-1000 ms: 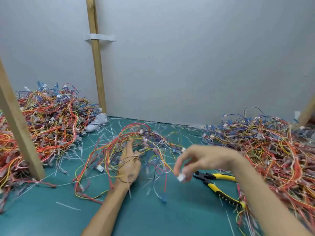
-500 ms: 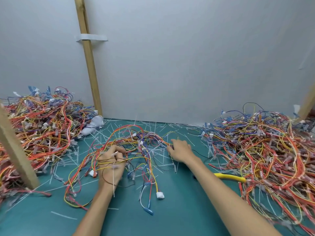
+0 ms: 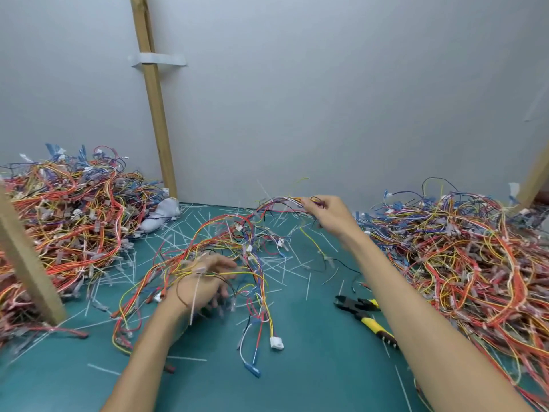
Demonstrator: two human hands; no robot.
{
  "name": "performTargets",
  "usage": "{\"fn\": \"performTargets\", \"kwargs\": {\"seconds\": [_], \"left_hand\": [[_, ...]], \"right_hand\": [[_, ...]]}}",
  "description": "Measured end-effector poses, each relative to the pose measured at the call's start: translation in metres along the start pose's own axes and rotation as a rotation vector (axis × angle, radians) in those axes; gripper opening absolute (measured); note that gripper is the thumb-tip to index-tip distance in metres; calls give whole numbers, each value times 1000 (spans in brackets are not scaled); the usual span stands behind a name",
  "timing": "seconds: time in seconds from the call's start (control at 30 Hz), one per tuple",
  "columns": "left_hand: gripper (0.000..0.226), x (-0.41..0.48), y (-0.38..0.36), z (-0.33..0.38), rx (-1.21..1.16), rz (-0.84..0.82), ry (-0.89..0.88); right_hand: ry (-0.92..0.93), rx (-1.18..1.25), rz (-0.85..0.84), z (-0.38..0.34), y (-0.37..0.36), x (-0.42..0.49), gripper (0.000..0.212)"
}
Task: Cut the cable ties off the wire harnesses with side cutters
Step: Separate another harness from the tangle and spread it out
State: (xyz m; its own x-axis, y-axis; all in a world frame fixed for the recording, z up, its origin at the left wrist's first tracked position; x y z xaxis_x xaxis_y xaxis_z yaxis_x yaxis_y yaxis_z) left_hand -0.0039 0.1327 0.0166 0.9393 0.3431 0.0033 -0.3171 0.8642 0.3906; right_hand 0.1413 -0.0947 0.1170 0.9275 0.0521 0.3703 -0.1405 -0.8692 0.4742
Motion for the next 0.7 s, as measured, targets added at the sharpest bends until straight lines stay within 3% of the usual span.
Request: {"fn": "performTargets", "kwargs": {"seconds": [0.1, 0.2, 0.27, 0.33, 0.43, 0.5, 0.57, 0.6, 0.7], "left_hand": [[33, -18, 7, 4, 10, -279, -4], [32, -30, 42, 9, 94, -275, 34], [31, -42, 62, 20, 282, -253, 30], [34, -50, 80, 43, 571, -140, -79], [19, -68, 75, 94, 849, 221, -375], [31, -77, 23, 93, 801, 99, -498], [51, -75, -39, 53, 888, -188, -418], [55, -71, -58, 32, 975, -243, -361], [54, -44, -72, 4, 1056, -132, -393]], "right_hand": [[99, 1, 132, -18, 21, 5, 17], [124, 166, 339, -35, 54, 9, 16], [91, 279, 414, -41, 71, 13, 14], [39, 355, 403, -48, 75, 16, 15], [30, 462, 322, -68, 67, 12, 11], [-3, 579, 293, -77, 62, 8, 16], [-55, 685, 274, -80, 60, 5, 20], [-71, 714, 262, -81, 59, 3, 21], [-83, 736, 231, -77, 57, -2, 17]]}}
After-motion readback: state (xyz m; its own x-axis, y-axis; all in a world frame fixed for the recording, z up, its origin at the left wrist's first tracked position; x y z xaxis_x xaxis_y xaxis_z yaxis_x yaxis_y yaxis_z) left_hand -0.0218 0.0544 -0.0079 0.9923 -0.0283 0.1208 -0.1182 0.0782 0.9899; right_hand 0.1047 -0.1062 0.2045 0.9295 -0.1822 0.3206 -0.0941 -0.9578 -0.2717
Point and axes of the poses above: each hand's wrist, its own x-axis towards the middle knuckle, its own y-axis out of the back of the hand, z = x × y, the point moved 8 cm from there along x, towards the middle knuckle, and after that the axes turned 10 degrees about z, right-handed, at the moved point
